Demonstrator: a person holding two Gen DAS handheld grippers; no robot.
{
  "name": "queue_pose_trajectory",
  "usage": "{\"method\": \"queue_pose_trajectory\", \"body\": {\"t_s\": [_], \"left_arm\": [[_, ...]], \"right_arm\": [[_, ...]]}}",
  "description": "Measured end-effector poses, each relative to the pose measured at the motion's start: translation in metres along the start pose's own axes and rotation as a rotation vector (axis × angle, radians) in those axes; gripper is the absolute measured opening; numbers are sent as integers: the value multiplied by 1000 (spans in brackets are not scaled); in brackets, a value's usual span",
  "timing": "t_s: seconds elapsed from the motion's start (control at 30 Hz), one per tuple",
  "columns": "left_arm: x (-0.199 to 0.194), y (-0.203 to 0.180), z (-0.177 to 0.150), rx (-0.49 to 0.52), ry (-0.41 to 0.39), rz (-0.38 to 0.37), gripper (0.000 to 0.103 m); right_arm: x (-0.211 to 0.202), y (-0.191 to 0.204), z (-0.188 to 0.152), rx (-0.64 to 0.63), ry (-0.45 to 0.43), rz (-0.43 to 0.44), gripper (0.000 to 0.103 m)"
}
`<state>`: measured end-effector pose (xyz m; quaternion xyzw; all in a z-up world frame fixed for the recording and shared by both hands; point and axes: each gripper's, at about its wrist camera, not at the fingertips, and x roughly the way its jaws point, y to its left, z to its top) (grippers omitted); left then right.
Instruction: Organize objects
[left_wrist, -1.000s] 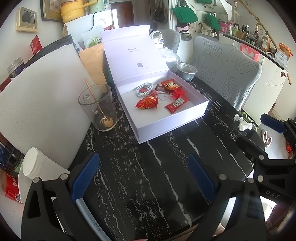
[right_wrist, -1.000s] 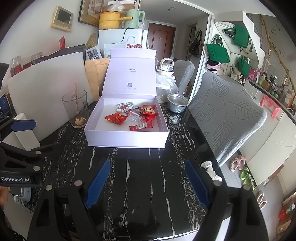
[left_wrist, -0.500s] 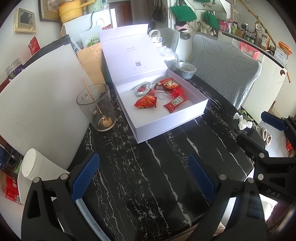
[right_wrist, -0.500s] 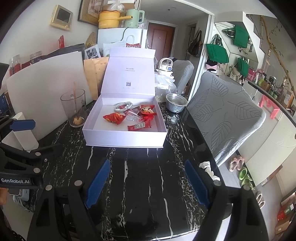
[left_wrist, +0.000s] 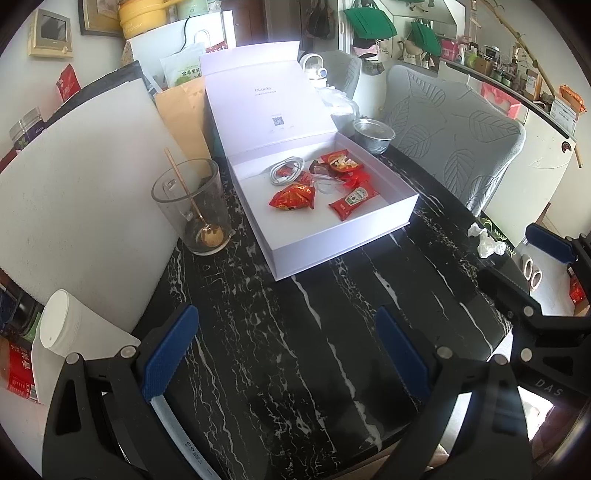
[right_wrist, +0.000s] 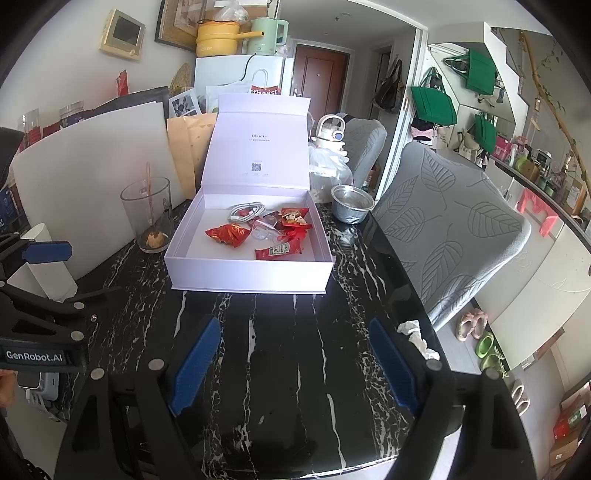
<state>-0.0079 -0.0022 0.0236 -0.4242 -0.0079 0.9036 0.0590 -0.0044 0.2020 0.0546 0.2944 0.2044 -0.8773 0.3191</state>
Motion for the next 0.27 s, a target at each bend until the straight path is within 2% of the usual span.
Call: {"method": "queue_pose_trajectory", "body": {"t_s": [0.27], "left_arm": [[3, 3, -2, -13, 9, 6, 97]], "right_arm": [[1, 0, -1, 6, 7, -3, 84]]}}
